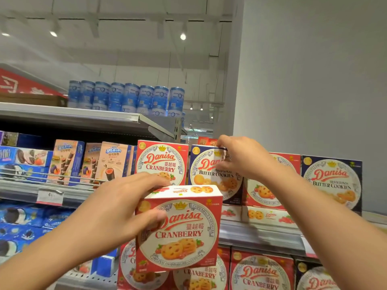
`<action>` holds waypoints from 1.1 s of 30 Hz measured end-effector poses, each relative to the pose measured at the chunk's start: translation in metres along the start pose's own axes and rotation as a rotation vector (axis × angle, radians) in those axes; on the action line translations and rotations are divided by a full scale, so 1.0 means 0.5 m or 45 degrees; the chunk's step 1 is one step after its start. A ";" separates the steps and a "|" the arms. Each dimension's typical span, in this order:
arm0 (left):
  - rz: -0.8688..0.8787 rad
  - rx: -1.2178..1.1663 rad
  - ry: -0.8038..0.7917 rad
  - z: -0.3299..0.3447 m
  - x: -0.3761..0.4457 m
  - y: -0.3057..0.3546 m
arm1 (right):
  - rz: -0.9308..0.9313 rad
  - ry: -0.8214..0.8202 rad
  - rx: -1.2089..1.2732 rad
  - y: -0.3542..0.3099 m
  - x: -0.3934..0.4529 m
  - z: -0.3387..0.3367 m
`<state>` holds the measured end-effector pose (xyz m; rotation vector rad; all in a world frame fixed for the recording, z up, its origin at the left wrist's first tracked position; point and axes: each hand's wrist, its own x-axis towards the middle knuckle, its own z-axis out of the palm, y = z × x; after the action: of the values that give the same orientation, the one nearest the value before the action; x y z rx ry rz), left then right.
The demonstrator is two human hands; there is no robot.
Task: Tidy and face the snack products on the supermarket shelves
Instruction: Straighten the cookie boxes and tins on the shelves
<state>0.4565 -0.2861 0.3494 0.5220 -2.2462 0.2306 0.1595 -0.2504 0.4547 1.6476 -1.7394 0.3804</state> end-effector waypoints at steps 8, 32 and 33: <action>0.020 0.023 0.067 -0.065 0.028 -0.017 | -0.083 0.133 0.405 0.023 -0.061 -0.058; -0.055 -0.261 -0.022 -0.012 0.332 0.032 | -0.025 -0.343 1.082 0.172 -0.332 0.151; -0.052 -0.247 -0.046 -0.004 0.338 0.033 | -0.023 -0.343 1.123 0.175 -0.334 0.153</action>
<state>0.3502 -0.3200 0.4776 0.4705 -2.2605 -0.0179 0.0446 -0.1614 0.3123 2.4025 -1.8705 1.0716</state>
